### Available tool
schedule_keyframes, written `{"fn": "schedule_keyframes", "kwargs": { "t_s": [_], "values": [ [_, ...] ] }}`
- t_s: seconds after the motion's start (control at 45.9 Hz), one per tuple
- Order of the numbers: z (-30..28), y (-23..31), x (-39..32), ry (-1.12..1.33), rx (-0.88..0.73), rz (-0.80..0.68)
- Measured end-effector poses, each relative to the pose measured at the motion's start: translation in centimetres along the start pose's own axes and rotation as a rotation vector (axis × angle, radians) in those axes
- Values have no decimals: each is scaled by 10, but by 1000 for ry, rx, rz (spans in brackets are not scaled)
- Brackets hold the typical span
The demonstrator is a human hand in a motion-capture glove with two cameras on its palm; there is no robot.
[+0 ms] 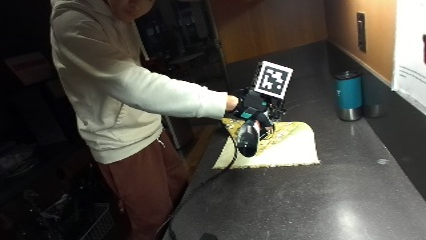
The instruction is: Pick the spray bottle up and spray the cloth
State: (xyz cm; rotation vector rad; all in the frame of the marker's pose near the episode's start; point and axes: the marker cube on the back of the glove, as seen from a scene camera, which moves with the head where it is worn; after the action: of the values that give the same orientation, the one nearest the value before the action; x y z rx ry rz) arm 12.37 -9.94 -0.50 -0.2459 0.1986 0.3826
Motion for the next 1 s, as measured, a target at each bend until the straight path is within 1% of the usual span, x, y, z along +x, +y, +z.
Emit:
{"fn": "schedule_keyframes", "kwargs": {
  "t_s": [0.044, 0.065, 0.131, 0.174, 0.305, 0.436, 0.523, 0.61, 0.697, 0.762, 0.871, 0.936, 1.002],
  "values": [
    [4, -4, -7, 10, -17, 62],
    [6, -5, -9, 17, -23, 68],
    [10, -3, -13, 52, -35, -15],
    [10, -1, -18, 55, -34, -45],
    [-6, 3, -37, 66, 4, -18],
    [-24, 10, -37, 108, 30, 1],
    [-26, 11, -35, 112, 28, 12],
    [-21, 10, -38, 81, 20, -31],
    [-18, 7, -43, 51, 32, -27],
    [-27, 10, -54, -15, 106, -64],
    [-59, 20, -79, -207, 324, -169],
    [-78, 25, -95, -351, 439, -212],
    [-98, 30, -111, -550, 551, -253]
  ]
}}
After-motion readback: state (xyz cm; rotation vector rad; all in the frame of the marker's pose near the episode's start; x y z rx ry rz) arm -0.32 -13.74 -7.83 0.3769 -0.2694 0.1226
